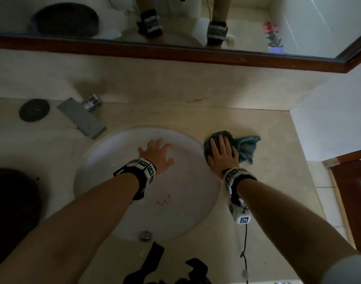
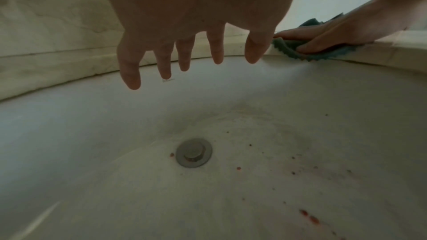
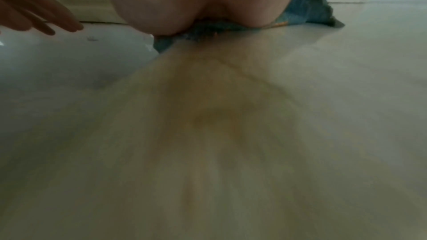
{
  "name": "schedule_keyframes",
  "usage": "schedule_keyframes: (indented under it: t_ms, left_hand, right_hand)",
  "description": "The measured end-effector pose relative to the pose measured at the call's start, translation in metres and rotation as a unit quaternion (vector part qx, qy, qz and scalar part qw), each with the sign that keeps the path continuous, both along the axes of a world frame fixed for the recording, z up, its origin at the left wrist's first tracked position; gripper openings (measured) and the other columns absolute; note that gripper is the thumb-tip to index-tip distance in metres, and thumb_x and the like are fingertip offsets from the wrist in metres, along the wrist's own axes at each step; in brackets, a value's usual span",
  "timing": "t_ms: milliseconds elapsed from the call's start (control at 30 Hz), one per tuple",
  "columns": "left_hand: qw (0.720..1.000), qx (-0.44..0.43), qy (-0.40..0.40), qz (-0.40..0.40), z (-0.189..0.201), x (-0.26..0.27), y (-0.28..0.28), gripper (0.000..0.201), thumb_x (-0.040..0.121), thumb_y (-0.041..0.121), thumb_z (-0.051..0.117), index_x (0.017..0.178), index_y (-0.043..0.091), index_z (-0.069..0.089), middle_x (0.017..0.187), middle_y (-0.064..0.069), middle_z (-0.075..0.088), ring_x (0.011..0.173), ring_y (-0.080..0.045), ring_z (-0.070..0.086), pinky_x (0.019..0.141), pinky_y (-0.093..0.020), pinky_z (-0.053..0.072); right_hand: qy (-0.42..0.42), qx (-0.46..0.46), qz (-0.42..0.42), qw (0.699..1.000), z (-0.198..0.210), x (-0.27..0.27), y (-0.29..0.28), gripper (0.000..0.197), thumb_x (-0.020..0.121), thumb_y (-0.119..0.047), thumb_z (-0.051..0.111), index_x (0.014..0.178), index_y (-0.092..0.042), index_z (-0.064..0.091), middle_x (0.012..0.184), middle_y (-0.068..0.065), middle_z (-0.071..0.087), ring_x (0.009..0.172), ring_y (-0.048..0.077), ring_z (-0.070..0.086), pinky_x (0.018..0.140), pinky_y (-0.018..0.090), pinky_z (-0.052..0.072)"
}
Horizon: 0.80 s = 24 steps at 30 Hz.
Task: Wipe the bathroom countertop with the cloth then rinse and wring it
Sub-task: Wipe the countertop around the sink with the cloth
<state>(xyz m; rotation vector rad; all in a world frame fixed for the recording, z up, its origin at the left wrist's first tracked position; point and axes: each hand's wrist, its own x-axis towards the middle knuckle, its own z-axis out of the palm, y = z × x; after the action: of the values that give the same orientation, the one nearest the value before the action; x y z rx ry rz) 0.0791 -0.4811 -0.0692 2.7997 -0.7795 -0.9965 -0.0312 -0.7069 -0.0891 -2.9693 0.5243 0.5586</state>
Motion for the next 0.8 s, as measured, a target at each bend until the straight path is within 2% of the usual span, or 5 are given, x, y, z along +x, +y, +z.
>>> schedule_keyframes:
  t_ms: [233,400,567,800]
  left_hand:
    - [1.000,0.025,0.005,0.010,0.010,0.023,0.007,0.061,0.093,0.054,0.036,0.149,0.041,0.014,0.162,0.001,-0.005,0.148,-0.029,-0.001,0.114,-0.061,0.009]
    - [0.999,0.035,0.015,0.033,0.011,0.020,0.007,0.061,0.094,0.054,0.035,0.149,0.041,0.014,0.162,0.002,-0.005,0.148,-0.028,-0.001,0.114,-0.061,0.009]
    - [0.999,0.016,-0.001,0.046,0.025,0.009,0.004,0.063,0.094,0.053,0.039,0.149,0.041,0.012,0.162,0.003,-0.005,0.148,-0.028,-0.001,0.115,-0.060,0.007]
    - [0.999,0.003,-0.024,0.034,0.037,-0.011,0.016,0.062,0.094,0.054,0.036,0.149,0.044,0.010,0.162,0.003,-0.008,0.148,-0.027,-0.004,0.115,-0.061,0.004]
  right_hand:
    - [-0.026,0.017,0.086,0.996,-0.001,0.068,0.008,0.060,0.101,-0.043,0.022,0.154,-0.030,-0.003,0.162,0.004,-0.010,0.149,0.025,-0.009,0.118,0.045,0.001]
    - [-0.024,0.028,0.098,0.994,-0.002,0.088,0.015,0.062,0.101,-0.041,0.022,0.154,-0.022,-0.005,0.162,0.005,-0.012,0.149,0.024,-0.010,0.119,0.043,0.000]
    - [-0.003,0.025,0.073,0.997,-0.001,0.074,0.014,0.064,0.101,-0.041,0.021,0.153,-0.022,-0.010,0.161,0.004,-0.017,0.149,0.023,-0.013,0.119,0.044,-0.001]
    - [0.006,0.007,-0.005,1.000,-0.002,0.006,0.013,0.064,0.101,-0.043,0.024,0.152,-0.031,-0.012,0.161,0.001,-0.018,0.148,0.023,-0.014,0.119,0.049,-0.001]
